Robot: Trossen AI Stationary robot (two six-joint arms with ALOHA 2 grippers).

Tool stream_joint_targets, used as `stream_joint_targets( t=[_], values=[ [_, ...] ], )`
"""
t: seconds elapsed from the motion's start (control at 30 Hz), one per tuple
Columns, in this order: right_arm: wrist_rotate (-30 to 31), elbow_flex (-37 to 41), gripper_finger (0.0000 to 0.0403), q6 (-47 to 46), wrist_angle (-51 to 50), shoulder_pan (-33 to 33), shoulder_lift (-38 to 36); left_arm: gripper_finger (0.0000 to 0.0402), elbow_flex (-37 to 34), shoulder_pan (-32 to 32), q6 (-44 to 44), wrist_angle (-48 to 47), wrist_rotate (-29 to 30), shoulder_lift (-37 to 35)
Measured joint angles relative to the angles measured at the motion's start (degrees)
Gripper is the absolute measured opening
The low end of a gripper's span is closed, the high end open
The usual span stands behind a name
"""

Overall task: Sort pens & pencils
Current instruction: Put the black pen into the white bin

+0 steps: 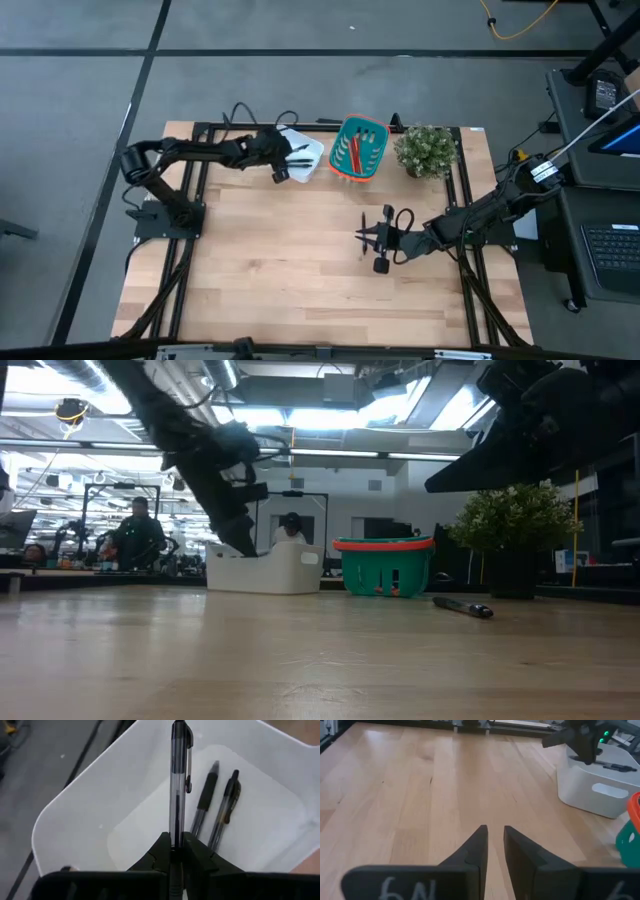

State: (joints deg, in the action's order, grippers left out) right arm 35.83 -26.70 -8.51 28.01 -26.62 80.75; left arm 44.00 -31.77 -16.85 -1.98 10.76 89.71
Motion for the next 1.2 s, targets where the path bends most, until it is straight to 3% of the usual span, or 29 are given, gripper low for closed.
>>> stream_joint_targets(
  t=[0.4, 0.67, 0.87, 1.0, 1.2],
  values=[
    [-0.04, 0.00, 0.0065, -0.45, -0.02, -0.01, 0.00, 0.0019, 10.58, 0.00, -4.77, -13.26, -2.71, 6.34],
    [-4.53, 0.00, 0.0065, -1.96, -0.38, -0.03, 0.00, 0.0091, 10.72, 0.00, -4.69, -11.77, -2.65, 6.45],
    [-4.51, 0.02, 0.0065, -3.02, -0.48, -0.03, 0.00, 0.0102, 10.75, 0.76, -3.12, -12.29, -2.19, 6.12],
    [-4.10, 0.00, 0.0065, -3.02, -0.48, -0.03, 0.00, 0.0104, 14.38, 2.04, -1.43, -18.58, -0.39, 4.86],
    [-4.08, 0.01, 0.0065, -3.01, -0.92, -0.03, 0.00, 0.0105, 26.63, 5.90, 2.57, -34.77, -1.14, 0.86]
  ],
)
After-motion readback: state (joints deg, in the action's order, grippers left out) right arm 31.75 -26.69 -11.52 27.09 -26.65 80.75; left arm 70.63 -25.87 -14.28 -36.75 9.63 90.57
